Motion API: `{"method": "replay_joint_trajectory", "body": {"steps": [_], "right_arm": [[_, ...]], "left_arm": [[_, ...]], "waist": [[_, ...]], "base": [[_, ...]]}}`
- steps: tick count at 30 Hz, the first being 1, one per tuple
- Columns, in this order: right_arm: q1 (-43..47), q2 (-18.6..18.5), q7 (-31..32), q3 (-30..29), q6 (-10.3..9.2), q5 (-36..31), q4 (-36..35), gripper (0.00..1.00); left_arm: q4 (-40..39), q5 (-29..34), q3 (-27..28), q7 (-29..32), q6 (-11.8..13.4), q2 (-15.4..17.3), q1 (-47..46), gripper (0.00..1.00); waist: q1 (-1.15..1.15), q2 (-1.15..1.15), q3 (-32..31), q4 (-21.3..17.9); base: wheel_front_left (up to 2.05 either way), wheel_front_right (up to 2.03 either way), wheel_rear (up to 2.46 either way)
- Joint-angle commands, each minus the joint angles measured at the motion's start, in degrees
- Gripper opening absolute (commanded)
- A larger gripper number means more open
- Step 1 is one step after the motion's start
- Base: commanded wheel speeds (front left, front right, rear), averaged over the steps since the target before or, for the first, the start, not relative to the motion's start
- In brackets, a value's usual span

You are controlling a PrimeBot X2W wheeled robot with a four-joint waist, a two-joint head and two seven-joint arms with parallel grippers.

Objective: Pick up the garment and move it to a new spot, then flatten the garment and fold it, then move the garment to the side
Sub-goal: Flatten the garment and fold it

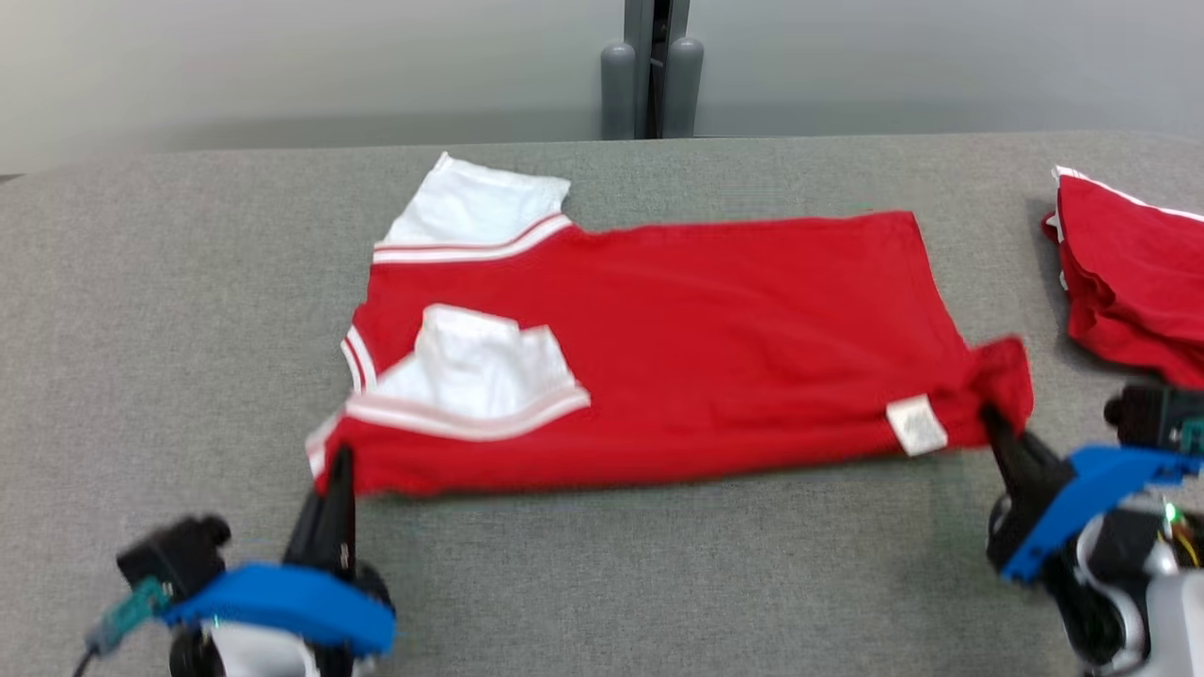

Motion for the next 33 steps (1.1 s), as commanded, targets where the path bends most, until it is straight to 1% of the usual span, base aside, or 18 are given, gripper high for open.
{"method": "replay_joint_trajectory", "body": {"steps": [1,2,5,11,12,13,14,15,16,17,21,25,29,33], "right_arm": [[3.23,-0.3,1.19,-0.08,0.01,0.48,-2.34,0.0],[6.9,-0.2,2.58,-0.36,0.01,0.77,-4.82,0.0],[10.9,0.14,3.29,-0.89,0.01,2.01,-6.7,0.0],[12.97,0.49,0.78,-0.37,0.01,2.92,-4.3,0.0],[12.66,0.51,-0.02,0.2,0.01,3.06,-3.78,0.0],[12.06,0.5,-1.18,0.6,0.01,3.78,-3.25,0.07],[11.39,0.48,-2.34,1.11,0.01,4.34,-2.79,0.32],[10.87,0.5,-3.41,1.53,0.01,4.54,-2.13,0.47],[10.46,0.5,-4.53,2.15,0.01,4.47,-1.64,0.9],[10.15,0.49,-5.44,2.37,0.01,4.55,-1.04,1.0],[9.36,0.5,-8.08,3.45,0.01,3.23,0.78,1.0],[9.37,0.5,-9.25,2.9,0.01,1.54,0.49,1.0],[9.16,0.51,-10.01,1.95,0.01,-0.22,-2.04,1.0],[7.88,0.51,-10.33,1.89,0.01,-1.9,-6.31,1.0]], "left_arm": [[-1.42,-0.69,-0.08,0.65,0.43,0.06,2.71,0.0],[-2.85,-1.49,-0.15,1.45,0.96,-0.15,6.52,0.0],[-3.77,-1.93,-0.32,2.28,2.06,-0.27,10.29,0.0],[-1.29,-1.4,-1.07,2.77,3.34,-0.41,11.23,0.0],[-0.83,-1.14,-1.12,2.5,3.36,-0.31,10.93,0.31],[-0.38,-0.8,-1.19,2.27,3.55,-0.2,10.71,0.85],[0.16,-0.82,-1.13,2.06,3.62,-0.17,10.55,1.0],[0.54,-0.69,-1.08,1.87,3.73,-0.07,10.52,1.0],[0.91,-0.25,-1.14,1.76,3.88,0.18,10.42,1.0],[1.15,0.1,-1.22,1.53,3.95,0.46,10.3,1.0],[0.94,0.99,-0.85,0.48,4.34,1.21,9.44,1.0],[-0.54,2.17,-0.59,-0.66,4.58,2.19,8.36,1.0],[-3.22,4.25,-0.68,-1.37,4.69,4.1,5.26,1.0],[-5.65,6.81,-0.77,-0.46,4.99,6.95,-0.27,1.0]], "waist": [[0.0,0.0,-0.13,0.0],[0.0,0.0,-0.32,0.09],[0.0,0.0,-0.5,0.14],[0.0,0.0,-0.94,-0.32],[0.0,0.0,-1.01,-0.46],[0.0,0.0,-1.05,-0.64],[0.0,0.0,-1.07,-0.85],[0.0,0.0,-1.12,-1.04],[0.0,0.0,-1.16,-1.2],[0.0,0.0,-1.19,-1.33],[0.0,0.0,-1.25,-1.61],[0.0,0.0,-1.17,-1.81],[0.0,0.0,-1.03,-2.09],[0.0,0.0,-0.43,-2.68]], "base": [[0.0,0.0,0.0],[0.0,0.0,0.0],[0.0,0.0,0.0],[0.0,0.0,0.0],[0.0,0.0,0.0],[0.0,0.0,0.0],[0.0,0.0,0.0],[0.0,0.0,0.0],[0.0,0.0,0.0],[0.0,0.0,0.0],[0.0,0.0,0.0],[0.0,0.0,0.0],[0.0,0.0,0.0],[0.0,0.0,0.0]]}}
